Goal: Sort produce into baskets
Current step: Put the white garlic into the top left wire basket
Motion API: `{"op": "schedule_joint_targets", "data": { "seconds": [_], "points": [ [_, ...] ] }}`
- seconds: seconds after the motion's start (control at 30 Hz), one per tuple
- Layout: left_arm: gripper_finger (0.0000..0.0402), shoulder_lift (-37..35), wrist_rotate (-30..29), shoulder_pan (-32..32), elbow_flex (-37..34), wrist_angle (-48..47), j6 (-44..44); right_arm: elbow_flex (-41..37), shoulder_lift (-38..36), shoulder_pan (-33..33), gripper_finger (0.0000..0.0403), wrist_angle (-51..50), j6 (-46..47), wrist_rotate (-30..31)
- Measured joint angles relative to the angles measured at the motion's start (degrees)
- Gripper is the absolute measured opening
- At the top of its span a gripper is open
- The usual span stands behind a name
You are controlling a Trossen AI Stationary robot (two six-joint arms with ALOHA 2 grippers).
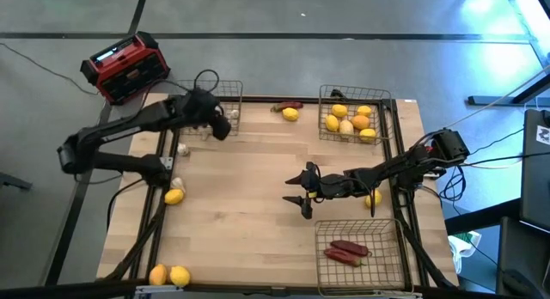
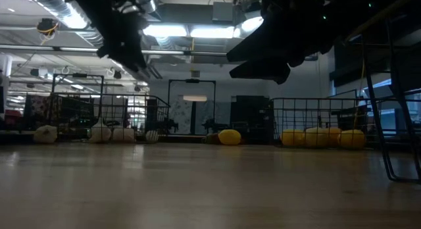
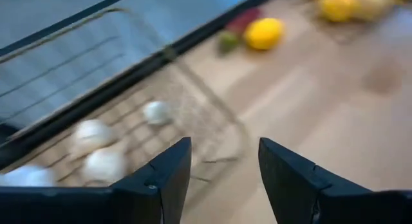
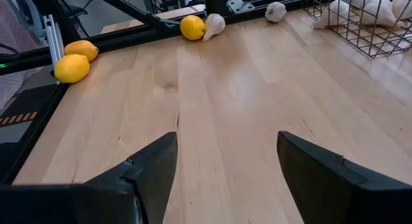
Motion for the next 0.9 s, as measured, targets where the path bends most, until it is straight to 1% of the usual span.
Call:
{"op": "schedule_joint_targets", "data": {
  "seconds": [0.17,0.43,0.53,0.73,0.83,0.9],
  "points": [
    [0.0178,-0.71,0.21,-8.17,0.00,-2.05,-1.00,-0.01,0.00,0.01,0.0264,0.03,0.05,0.00],
    [0.0178,1.16,0.21,-19.35,0.00,-7.07,-8.11,0.01,0.00,0.02,0.0264,0.07,0.30,0.00],
    [0.0178,1.71,0.21,-22.69,-0.99,-7.49,-11.27,0.01,0.00,0.00,0.0264,0.10,0.31,0.02],
    [0.0178,1.72,0.41,-27.33,-5.04,-7.86,-18.60,0.01,0.00,0.01,0.0264,0.08,0.40,0.02],
    [0.0178,1.76,3.73,-29.37,-6.72,-7.88,-20.27,0.00,0.00,0.00,0.0264,0.07,0.42,0.02],
    [0.0178,2.13,4.40,-31.10,-7.44,-7.97,-21.33,0.01,0.00,0.00,0.0264,0.12,0.20,0.02]
  ]
}}
